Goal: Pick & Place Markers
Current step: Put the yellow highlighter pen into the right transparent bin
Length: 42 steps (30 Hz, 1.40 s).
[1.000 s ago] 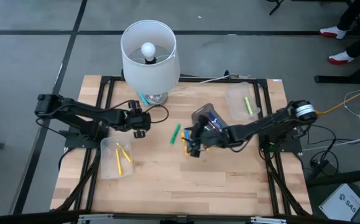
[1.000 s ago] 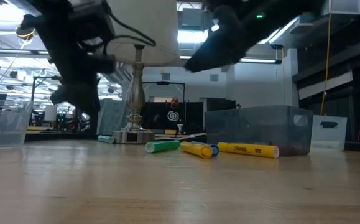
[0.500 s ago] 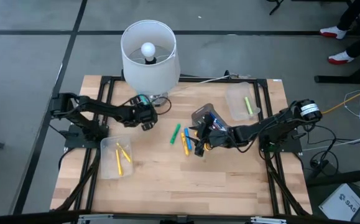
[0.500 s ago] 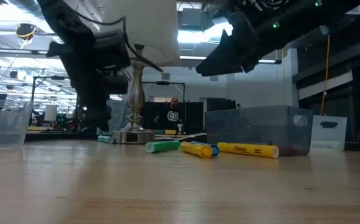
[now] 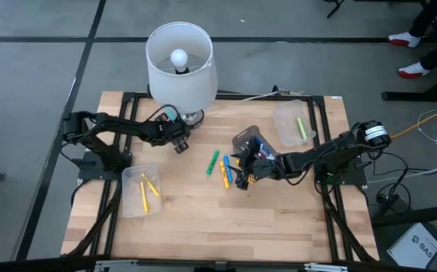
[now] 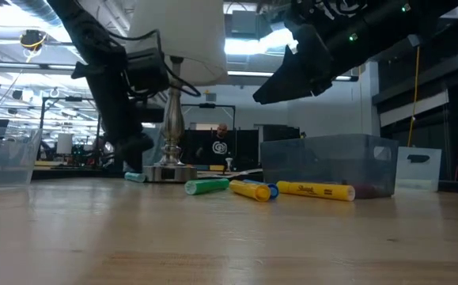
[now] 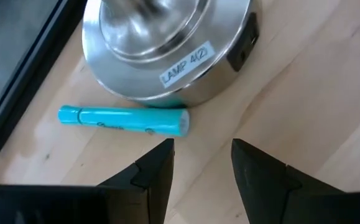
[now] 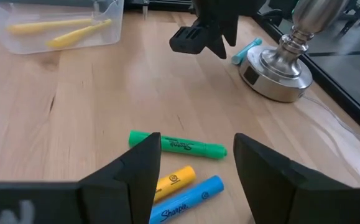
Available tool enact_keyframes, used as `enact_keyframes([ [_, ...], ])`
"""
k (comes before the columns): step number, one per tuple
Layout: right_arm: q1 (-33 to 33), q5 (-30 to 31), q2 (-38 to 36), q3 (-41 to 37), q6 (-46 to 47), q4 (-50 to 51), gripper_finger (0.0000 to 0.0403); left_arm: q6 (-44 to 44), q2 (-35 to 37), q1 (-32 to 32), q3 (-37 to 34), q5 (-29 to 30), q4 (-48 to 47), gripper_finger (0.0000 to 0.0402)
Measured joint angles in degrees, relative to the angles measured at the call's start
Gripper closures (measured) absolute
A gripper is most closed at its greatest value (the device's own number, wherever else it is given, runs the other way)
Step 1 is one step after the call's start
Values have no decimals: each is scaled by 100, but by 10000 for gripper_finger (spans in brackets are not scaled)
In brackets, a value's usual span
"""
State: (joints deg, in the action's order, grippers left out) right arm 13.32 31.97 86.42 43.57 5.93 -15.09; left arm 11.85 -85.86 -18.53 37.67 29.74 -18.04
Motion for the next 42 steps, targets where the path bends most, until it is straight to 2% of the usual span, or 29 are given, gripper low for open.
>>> enact_keyframes([
  [8, 0, 2, 1, 0, 7, 0, 202, -144, 2, 134, 0, 85, 41, 245],
  [17, 0, 2, 1, 0, 7, 0, 202, -795, 4, 364, 0, -364, -404, 245],
  [22, 0, 2, 1, 0, 7, -2, 202, -861, 5, 448, 0, 290, -171, 245],
  [28, 0, 0, 1, 0, 7, 0, 202, -797, 11, 758, -89, 661, -37, 253],
  [33, 0, 0, 3, 2, 10, 56, 202, -668, 170, 980, -748, 676, 915, 279],
  [42, 0, 0, 3, 2, 114, 85, 202, -999, 1467, 942, -2216, 624, 3469, 310],
])
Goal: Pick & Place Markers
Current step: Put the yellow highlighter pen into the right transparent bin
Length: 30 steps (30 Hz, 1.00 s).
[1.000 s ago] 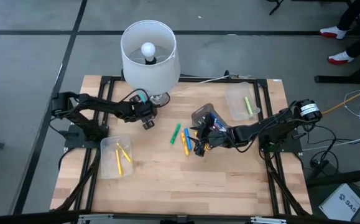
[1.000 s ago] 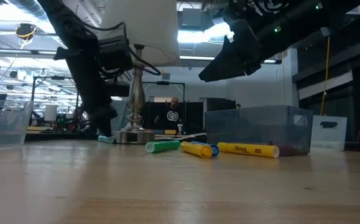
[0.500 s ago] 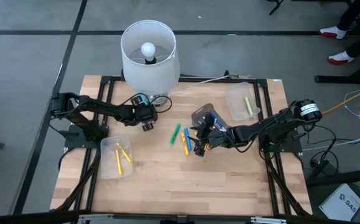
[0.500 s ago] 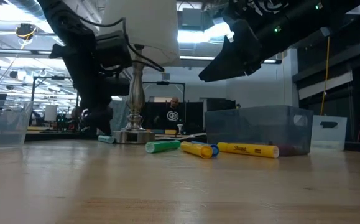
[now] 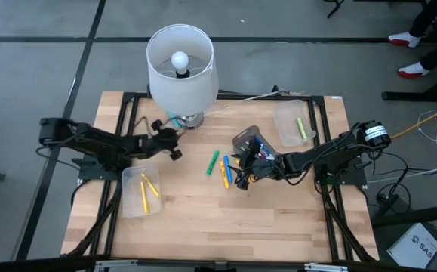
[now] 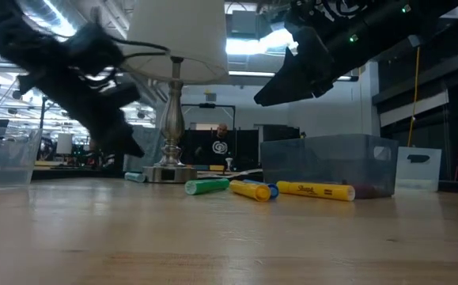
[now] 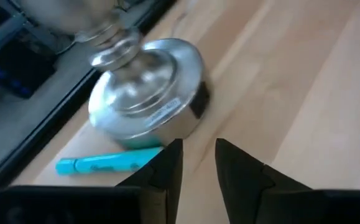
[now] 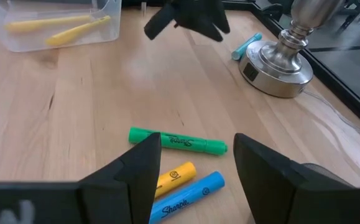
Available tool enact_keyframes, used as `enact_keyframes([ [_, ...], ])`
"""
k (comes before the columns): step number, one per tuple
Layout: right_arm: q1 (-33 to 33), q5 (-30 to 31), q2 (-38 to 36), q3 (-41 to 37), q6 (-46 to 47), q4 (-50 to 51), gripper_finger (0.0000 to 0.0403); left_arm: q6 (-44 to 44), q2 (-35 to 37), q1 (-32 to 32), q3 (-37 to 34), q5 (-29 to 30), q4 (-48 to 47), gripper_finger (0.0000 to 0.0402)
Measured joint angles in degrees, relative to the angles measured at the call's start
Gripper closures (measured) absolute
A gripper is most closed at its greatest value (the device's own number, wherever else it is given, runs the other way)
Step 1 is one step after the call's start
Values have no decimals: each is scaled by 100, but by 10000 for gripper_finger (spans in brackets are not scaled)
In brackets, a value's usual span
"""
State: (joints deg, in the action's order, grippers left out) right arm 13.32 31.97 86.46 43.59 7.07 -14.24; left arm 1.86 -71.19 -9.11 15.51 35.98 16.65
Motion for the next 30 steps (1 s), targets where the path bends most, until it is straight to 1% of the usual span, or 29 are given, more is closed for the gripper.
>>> enact_keyframes([
  [4, 0, 0, 2, 0, 18, 0, 202, 59, 657, -305, -758, -438, 746, 313],
  [6, 0, 0, 2, 0, 44, -6, 202, -58, 855, -438, -928, -478, 895, 313],
  [8, 0, 0, 2, 0, 47, -80, 202, -239, 975, -571, -937, -474, 951, 313],
  [10, 0, 0, 2, 0, 48, -171, 202, -244, 959, -792, -915, -355, 940, 313],
  [12, -1, 0, 2, 0, 48, -224, 202, 106, 887, -1112, -895, -272, 916, 313],
  [16, -1, -2, 2, 0, 48, -262, 202, 273, 740, -1615, -888, -892, 1039, 313],
  [18, -1, -1, 2, 0, 48, -263, 202, 258, 660, -1732, -888, -944, 1202, 314],
  [21, -2, -2, 2, 0, 72, -262, 202, 213, 506, -1835, -881, -986, 1325, 319],
  [25, -2, -2, 2, 0, 136, -262, 202, 237, 278, -1777, -881, -1208, 1389, 343],
  [27, -1, -2, 2, 0, 133, -263, 202, 213, 160, -1648, -881, -1189, 1513, 357],
  [30, 0, -2, 2, 0, 132, -262, 202, 145, 54, -1437, -881, -976, 1625, 377],
])
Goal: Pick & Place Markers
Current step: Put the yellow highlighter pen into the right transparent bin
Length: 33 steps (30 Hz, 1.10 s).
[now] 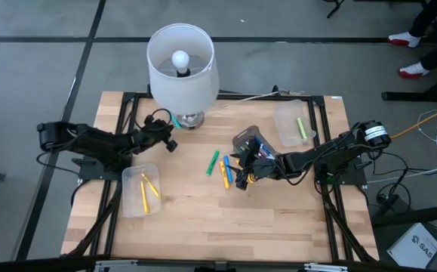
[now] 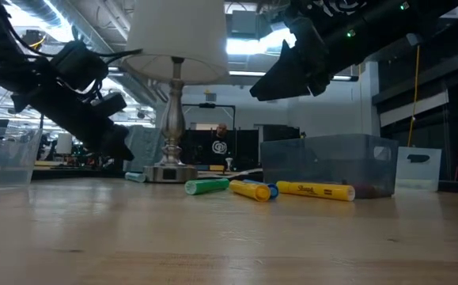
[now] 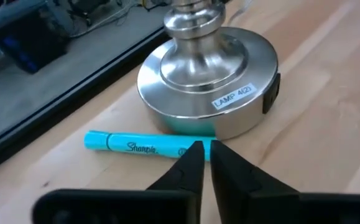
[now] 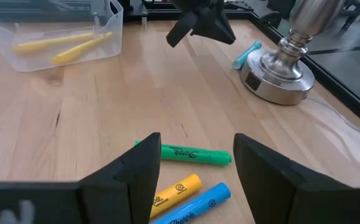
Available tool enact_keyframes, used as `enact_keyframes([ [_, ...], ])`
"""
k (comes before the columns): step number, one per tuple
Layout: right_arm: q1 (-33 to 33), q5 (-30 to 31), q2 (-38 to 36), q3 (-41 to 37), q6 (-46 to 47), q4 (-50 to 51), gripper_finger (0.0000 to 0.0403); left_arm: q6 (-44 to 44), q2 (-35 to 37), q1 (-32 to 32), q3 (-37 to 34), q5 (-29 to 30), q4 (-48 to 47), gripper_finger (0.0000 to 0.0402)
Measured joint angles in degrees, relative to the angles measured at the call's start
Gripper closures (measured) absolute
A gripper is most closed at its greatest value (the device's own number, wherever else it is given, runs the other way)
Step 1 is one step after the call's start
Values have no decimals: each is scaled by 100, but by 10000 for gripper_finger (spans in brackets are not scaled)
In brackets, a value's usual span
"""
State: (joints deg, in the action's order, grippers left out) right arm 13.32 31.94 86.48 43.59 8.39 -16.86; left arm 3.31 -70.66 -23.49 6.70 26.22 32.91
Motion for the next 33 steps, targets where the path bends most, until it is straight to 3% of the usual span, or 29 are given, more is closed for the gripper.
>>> enact_keyframes([
  [5, 0, 0, 0, 0, -1, 2, 202, 687, -72, 270, -219, 459, 132, 399],
  [9, -1, 0, 0, 0, -2, 67, 202, 1234, -87, 324, -625, 642, 769, 399],
  [15, -2, 0, 4, 0, -3, 52, 202, 1021, -47, 235, -602, 672, 1406, 399],
  [21, -2, 0, 4, 0, -5, 39, 202, 959, -191, -26, -374, 402, 1305, 399],
  [27, -2, 0, 4, 0, -5, 39, 202, 699, -719, -181, 266, 247, 632, 399],
  [33, -2, -2, 4, 0, -72, 42, 202, 680, -1167, 233, 360, 115, 594, 399],
])
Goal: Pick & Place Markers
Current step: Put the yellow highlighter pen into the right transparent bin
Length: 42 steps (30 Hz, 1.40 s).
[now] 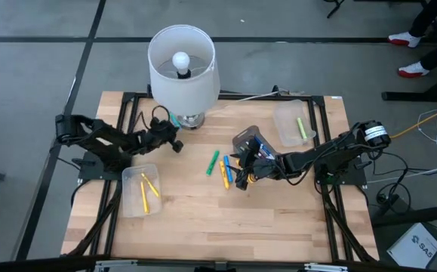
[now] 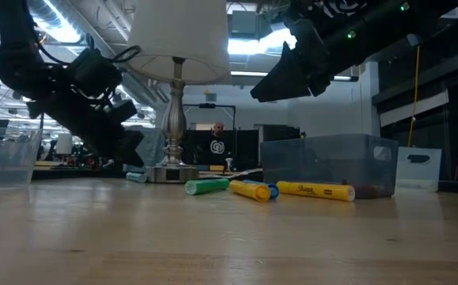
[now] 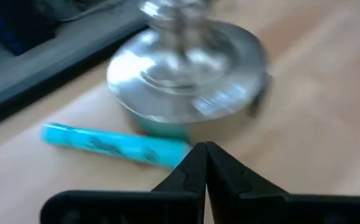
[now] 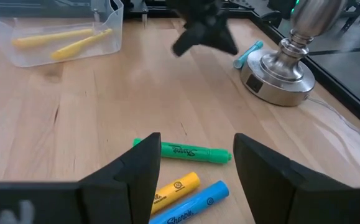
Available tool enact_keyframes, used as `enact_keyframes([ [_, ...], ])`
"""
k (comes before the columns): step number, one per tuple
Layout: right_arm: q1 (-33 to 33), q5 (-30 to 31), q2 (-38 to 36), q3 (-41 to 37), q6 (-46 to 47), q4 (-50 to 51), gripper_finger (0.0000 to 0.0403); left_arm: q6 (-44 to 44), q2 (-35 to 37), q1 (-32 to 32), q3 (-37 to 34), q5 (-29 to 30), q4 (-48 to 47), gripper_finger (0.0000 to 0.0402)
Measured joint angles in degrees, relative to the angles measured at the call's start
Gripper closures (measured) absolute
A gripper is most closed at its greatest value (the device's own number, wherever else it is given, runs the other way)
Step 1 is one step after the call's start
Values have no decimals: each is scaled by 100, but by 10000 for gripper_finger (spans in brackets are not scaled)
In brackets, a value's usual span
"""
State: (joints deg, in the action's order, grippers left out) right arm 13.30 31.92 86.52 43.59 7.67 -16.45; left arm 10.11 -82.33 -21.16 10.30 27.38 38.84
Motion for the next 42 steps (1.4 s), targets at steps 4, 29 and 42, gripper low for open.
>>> enact_keyframes([
  [4, 0, -2, 0, 0, 6, 0, 202, 3, -10, 658, -108, -2, -8, 400],
  [29, 131, -887, 1244, 2497, 3294, 4868, 202, -1440, -4, 2574, 584, -2247, 1360, 388],
  [42, 131, -1053, 1821, 3021, 4788, 6517, 202, -1669, -1, 2908, 1093, -3108, 758, 337],
])
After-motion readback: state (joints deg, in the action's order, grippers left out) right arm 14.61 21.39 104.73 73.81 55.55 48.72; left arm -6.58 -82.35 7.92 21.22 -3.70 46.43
